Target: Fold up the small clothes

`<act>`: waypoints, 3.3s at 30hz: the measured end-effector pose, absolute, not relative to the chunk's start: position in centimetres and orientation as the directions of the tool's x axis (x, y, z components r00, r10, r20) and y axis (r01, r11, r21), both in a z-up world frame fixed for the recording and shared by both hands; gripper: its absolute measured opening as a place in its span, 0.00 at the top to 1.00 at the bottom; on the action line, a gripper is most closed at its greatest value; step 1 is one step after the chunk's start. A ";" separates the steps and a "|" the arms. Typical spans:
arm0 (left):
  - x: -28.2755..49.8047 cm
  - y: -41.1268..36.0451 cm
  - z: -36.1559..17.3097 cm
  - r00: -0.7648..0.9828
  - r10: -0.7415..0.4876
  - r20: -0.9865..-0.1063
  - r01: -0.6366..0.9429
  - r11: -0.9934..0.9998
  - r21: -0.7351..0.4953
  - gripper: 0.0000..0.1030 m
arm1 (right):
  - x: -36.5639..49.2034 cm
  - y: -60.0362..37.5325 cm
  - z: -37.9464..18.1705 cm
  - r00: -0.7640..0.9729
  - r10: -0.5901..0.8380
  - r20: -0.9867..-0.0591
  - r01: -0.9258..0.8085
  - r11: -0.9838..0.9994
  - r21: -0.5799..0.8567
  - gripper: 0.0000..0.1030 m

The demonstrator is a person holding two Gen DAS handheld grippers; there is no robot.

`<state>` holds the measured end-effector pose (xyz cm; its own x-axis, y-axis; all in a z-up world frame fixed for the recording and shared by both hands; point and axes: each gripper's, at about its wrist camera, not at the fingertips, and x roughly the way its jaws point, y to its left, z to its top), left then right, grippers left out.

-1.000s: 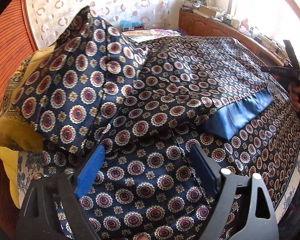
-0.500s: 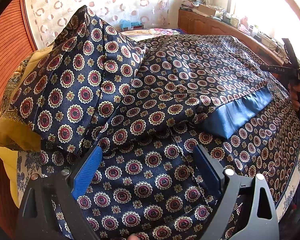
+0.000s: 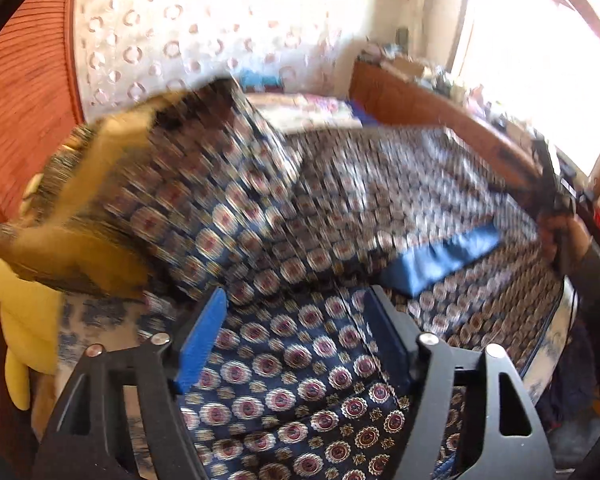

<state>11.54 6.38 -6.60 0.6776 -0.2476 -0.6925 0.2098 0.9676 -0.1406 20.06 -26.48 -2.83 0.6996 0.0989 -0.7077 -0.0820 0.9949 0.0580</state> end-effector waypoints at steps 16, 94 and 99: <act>16.6 8.4 -5.3 0.729 -0.065 -0.681 0.101 0.995 0.013 0.54 | 20.1 -26.5 -2.9 0.701 0.098 -0.706 -0.086 0.995 0.053 0.51; 7.1 11.6 -8.6 0.632 -0.289 -0.719 0.084 0.948 -0.307 0.98 | 7.0 -31.7 0.2 0.736 0.181 -0.652 -0.209 0.977 0.035 1.00; 7.4 11.4 -8.6 0.626 -0.269 -0.732 0.080 0.956 -0.283 0.97 | 7.7 -31.4 0.5 0.730 0.171 -0.662 -0.201 0.979 0.033 0.98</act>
